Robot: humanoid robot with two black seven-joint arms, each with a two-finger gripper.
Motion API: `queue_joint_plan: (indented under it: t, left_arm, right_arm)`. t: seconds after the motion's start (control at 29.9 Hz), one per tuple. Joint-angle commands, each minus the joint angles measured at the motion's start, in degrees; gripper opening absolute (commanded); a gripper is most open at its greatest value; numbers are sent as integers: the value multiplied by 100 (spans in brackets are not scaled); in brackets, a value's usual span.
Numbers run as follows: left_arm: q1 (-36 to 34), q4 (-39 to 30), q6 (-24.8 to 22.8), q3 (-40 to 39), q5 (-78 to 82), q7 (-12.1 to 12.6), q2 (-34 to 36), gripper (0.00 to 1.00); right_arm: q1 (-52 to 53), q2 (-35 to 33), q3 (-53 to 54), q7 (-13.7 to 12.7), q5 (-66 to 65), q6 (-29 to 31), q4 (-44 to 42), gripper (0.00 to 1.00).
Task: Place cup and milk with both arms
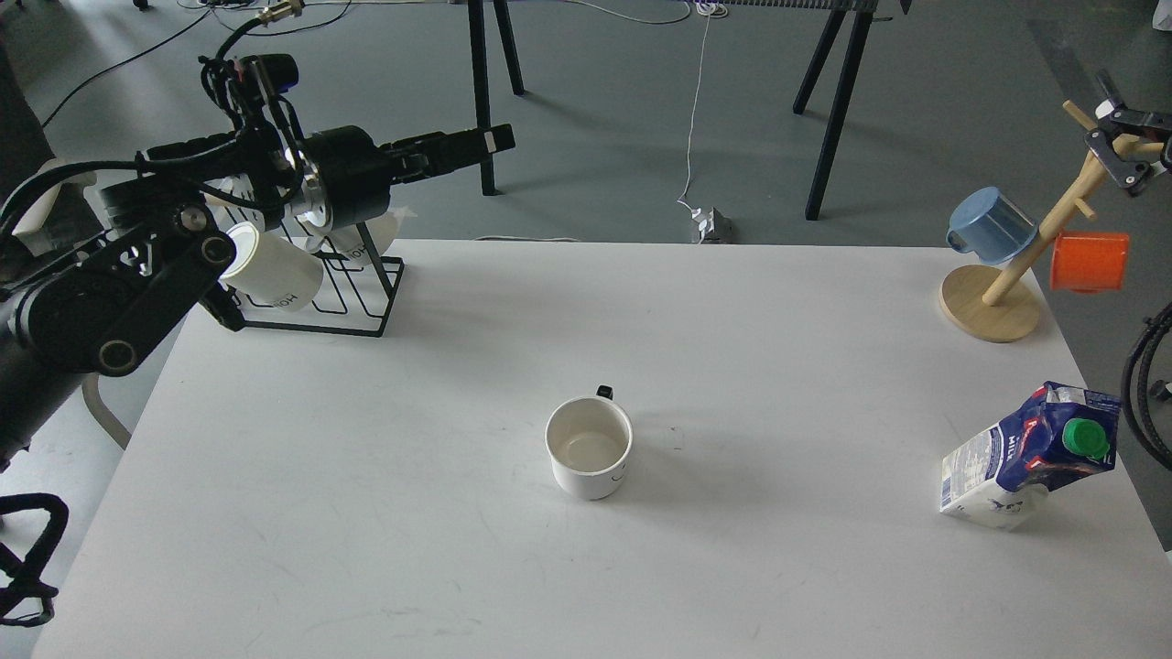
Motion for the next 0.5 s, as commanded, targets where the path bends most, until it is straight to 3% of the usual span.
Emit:
queue_joint_plan:
  t: [0.0,0.13,0.47]
  left_arm:
    - [41,224,629,-74,-1679,-39,179,99]
    - [41,444,1025,-83,-2753,-39,266,99]
    - [102,664,991,-83,-3581,-39,443,99]
  right_arm:
    - [-849,-382,330,2,212,0,628,99]
    - [-1825,-515,664,2,405,0,936,99]
    - [-4023,-523,1569,55,907,0,1323,99]
